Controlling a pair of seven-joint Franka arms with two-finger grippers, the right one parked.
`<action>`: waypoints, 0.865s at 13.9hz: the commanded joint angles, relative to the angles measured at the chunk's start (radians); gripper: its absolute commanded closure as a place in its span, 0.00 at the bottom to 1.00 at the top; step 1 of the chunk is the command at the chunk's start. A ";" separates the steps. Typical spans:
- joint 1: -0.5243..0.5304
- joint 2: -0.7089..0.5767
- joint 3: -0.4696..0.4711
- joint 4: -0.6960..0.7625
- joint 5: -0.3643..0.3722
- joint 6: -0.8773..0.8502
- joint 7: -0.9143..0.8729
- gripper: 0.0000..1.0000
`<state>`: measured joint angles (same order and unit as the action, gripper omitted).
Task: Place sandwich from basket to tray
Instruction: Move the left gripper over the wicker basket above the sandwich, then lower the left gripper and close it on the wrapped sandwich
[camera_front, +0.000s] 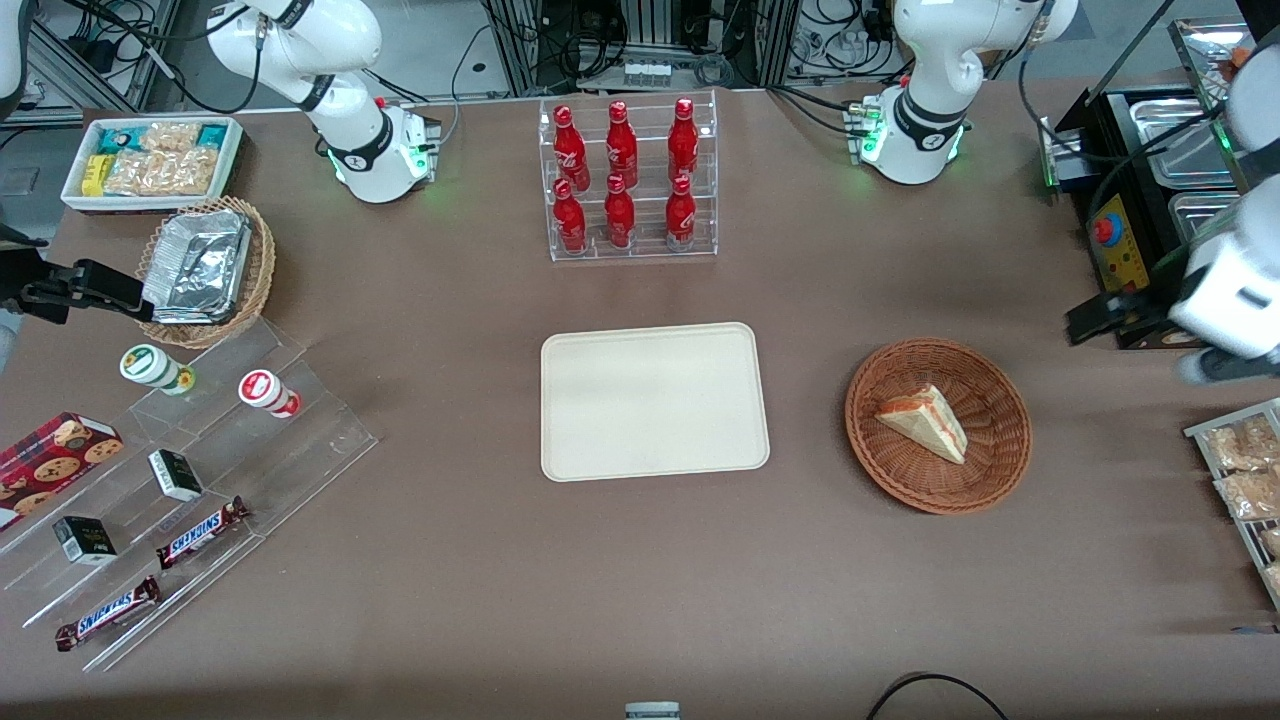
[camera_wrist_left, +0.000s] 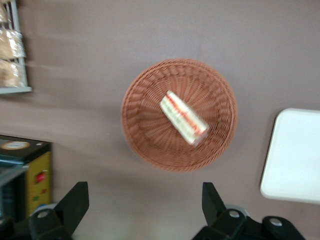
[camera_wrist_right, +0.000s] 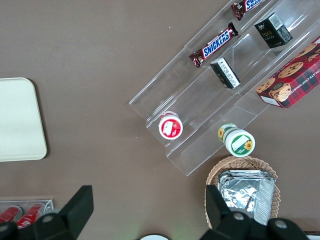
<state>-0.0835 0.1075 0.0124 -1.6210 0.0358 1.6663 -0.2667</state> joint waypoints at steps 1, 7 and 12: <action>-0.038 -0.040 -0.008 -0.153 -0.001 0.139 -0.167 0.00; -0.098 -0.052 -0.011 -0.500 -0.004 0.608 -0.633 0.00; -0.096 -0.020 -0.009 -0.651 -0.004 0.832 -0.767 0.00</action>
<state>-0.1721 0.1027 -0.0046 -2.2238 0.0358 2.4481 -0.9896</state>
